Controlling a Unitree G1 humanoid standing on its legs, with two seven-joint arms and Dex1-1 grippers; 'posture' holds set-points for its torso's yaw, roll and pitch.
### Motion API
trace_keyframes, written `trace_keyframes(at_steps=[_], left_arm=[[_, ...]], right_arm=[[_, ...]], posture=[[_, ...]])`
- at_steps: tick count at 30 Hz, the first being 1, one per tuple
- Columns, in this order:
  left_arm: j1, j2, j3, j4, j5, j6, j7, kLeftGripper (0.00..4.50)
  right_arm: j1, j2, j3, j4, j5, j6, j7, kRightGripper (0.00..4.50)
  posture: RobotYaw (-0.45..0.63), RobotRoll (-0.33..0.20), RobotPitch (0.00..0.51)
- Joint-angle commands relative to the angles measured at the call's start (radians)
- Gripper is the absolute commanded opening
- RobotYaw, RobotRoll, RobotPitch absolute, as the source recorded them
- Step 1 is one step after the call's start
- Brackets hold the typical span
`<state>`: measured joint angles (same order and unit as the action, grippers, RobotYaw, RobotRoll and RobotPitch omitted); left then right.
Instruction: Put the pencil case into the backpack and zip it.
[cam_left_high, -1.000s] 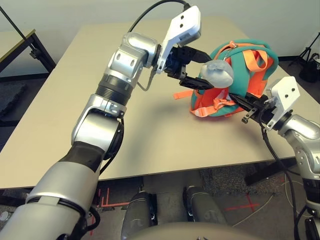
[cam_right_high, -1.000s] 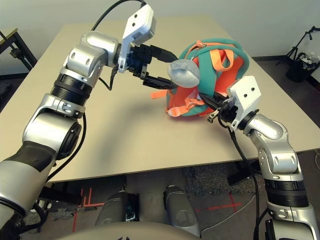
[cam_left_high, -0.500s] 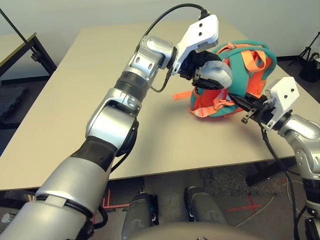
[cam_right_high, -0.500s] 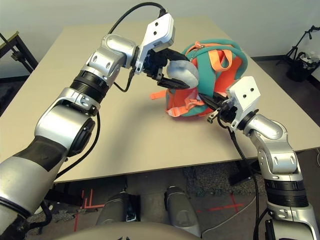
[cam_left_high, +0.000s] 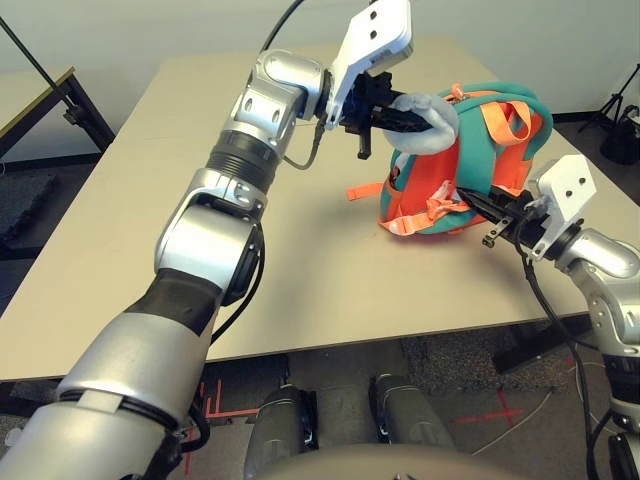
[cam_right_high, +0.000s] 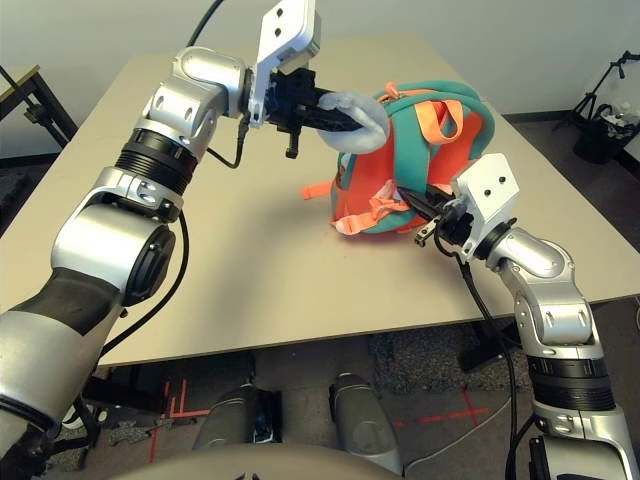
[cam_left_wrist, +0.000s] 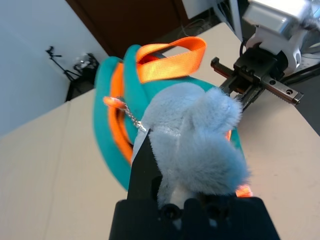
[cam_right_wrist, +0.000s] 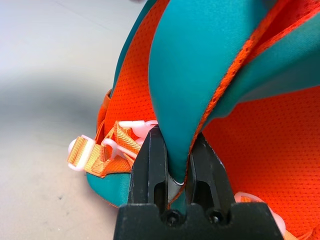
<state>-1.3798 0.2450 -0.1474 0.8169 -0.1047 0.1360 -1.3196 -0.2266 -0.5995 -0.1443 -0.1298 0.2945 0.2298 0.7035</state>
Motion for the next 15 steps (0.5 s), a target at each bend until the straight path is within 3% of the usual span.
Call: trace_keyframes(at_steps=[1, 15], left_arm=[[0.004, 0.049, 0.037, -0.061, -0.039, 0.05, -0.018, 0.29], [0.003, 0.123, 0.074, -0.142, -0.087, 0.139, 0.004, 0.29]], right_arm=[[-0.021, 0.003, 0.01, 0.013, 0.0, -0.014, 0.01, 0.18], [-0.061, 0.003, -0.004, 0.014, 0.029, 0.005, 0.016, 0.16]], posture=[[-0.27, 0.0, 0.0], [-0.26, 0.0, 0.0]])
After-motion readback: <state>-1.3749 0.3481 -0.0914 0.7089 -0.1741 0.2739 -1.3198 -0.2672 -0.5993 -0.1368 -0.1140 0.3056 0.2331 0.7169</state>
